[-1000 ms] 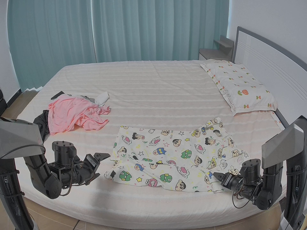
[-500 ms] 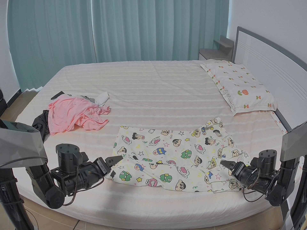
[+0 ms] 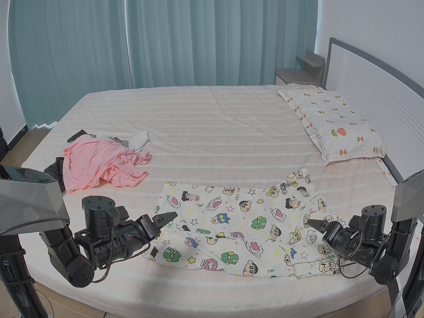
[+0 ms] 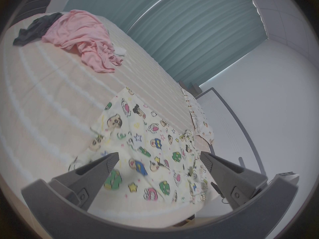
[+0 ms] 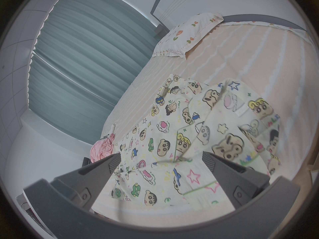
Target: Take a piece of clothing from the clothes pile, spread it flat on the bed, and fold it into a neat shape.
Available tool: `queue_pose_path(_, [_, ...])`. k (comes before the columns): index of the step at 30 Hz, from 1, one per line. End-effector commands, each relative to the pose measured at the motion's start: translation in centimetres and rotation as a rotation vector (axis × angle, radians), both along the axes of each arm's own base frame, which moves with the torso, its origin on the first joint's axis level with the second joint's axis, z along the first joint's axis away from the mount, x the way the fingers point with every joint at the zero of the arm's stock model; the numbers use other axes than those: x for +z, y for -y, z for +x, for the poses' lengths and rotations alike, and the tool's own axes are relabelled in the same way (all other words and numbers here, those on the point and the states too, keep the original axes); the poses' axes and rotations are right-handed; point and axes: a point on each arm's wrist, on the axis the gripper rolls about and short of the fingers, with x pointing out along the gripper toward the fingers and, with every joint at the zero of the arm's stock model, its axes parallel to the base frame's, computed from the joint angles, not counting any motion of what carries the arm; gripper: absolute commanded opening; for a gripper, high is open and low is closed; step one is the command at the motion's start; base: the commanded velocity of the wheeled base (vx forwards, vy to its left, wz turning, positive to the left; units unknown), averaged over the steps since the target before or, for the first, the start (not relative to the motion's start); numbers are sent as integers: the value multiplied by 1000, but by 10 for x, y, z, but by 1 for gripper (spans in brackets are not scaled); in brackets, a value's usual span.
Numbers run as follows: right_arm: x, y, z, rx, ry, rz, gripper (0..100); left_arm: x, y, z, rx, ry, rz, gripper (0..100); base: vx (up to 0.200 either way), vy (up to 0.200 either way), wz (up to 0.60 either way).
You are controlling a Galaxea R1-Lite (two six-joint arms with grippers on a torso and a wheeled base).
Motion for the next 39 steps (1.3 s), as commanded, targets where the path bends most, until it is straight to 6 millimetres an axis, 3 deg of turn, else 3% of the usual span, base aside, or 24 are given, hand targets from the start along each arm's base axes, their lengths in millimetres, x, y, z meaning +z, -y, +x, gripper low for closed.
queue_pose_path(1, [1,-1,0,5,11,2,100,-17,5,10,-14,-23,32,100,0,0,0])
queue_pose_path(13, [-4,-4,-4,22,-18,-8,100,-51,-30,-12,-322,-91,281,100,0,0,0])
queue_pose_path(23, [-8,-5,-6,29,-38,-15,100,-74,-29,-10,-482,-61,349,100,0,0,0])
queue_pose_path(39, [-9,-5,-6,28,-39,-17,100,-84,-26,0,-488,-60,356,100,0,0,0])
